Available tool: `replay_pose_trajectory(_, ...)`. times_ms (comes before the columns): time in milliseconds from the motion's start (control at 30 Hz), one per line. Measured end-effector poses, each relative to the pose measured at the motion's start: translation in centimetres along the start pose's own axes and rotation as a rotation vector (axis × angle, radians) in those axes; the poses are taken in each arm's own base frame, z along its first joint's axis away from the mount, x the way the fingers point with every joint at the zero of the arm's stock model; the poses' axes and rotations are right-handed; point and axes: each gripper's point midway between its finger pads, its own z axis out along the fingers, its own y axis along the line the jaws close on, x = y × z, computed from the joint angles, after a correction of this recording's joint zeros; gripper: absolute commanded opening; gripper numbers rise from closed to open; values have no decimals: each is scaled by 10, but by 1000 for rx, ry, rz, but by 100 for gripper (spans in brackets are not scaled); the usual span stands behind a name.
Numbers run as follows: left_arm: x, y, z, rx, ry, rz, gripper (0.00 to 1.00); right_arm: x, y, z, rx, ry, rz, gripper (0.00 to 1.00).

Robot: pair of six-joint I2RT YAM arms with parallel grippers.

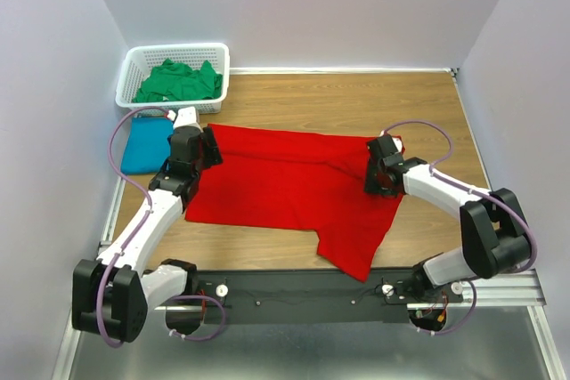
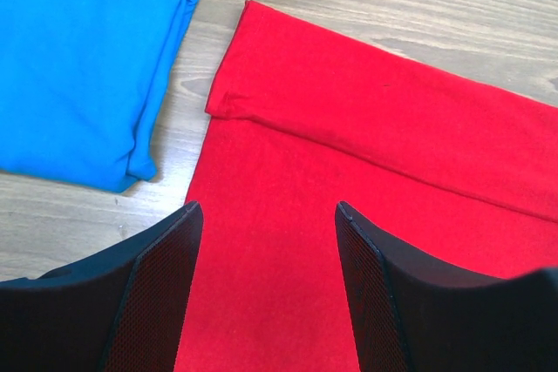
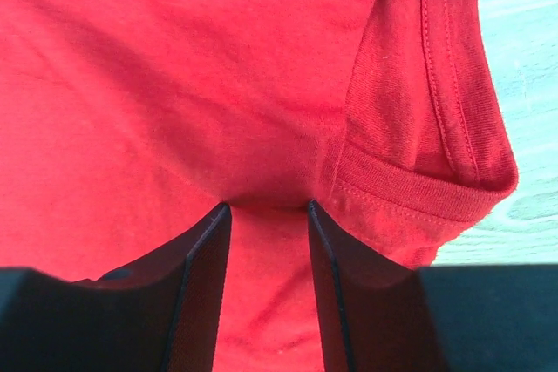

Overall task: Fold and stack the t-shirts
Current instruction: Fold the tshirt

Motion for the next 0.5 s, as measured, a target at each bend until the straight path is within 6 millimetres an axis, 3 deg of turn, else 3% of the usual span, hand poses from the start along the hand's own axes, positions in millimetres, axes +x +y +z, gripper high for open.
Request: replay_pose_trajectory(500,7,1,7,-10,30,12,69,2,-4,6,29,14,-11,1)
